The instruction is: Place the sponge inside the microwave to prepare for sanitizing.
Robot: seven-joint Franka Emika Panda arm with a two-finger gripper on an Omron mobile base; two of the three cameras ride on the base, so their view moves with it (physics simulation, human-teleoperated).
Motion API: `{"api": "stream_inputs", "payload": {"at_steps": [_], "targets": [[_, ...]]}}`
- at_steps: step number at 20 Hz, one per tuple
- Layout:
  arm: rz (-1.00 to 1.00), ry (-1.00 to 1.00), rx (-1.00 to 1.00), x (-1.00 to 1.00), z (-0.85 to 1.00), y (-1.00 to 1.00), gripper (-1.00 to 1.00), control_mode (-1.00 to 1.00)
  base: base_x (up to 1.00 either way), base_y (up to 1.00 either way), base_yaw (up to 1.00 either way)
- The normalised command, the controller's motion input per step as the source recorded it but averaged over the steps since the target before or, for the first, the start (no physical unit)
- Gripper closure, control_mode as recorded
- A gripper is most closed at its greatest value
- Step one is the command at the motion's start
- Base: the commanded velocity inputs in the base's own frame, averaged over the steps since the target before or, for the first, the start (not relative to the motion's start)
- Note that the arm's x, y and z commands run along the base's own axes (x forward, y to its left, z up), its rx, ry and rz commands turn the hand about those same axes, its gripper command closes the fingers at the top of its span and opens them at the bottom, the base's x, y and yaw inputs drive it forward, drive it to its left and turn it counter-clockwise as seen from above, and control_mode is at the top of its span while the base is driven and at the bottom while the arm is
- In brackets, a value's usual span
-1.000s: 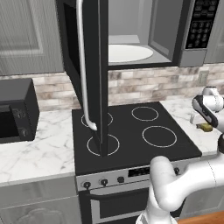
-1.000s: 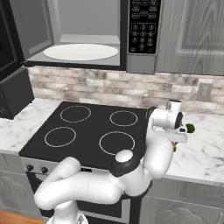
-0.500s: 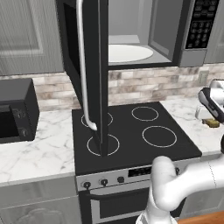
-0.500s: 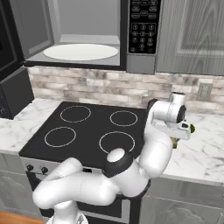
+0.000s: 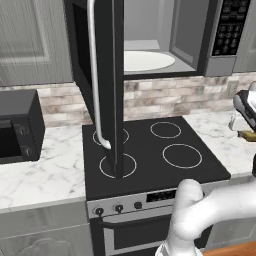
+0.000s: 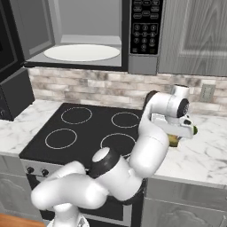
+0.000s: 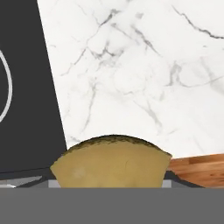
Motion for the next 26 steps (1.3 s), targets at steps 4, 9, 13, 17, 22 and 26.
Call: {"api": "stream_inputs", "payload": {"at_steps": [4,9,13,17,22,26], "targets": [[0.0,-0.01,0.0,-0.43,0.49,0.3,1.0,-1.0,0.0,0.0,0.0],[0.0,0.0,-0.01,-0.35,0.48,0.4,1.0,-1.0,0.0,0.0,0.0],[0.03,0.0,0.0,-0.29,0.45,0.44,1.0,-1.0,0.0,0.0,0.0],[0.05,0.0,0.0,-0.31,0.47,0.42,1.0,-1.0,0.0,0.0,0.0],[0.05,0.0,0.0,-0.36,0.46,0.4,1.0,-1.0,0.0,0.0,0.0],[0.0,0.0,0.04,-0.36,0.42,0.4,1.0,-1.0,0.0,0.0,0.0]]}}
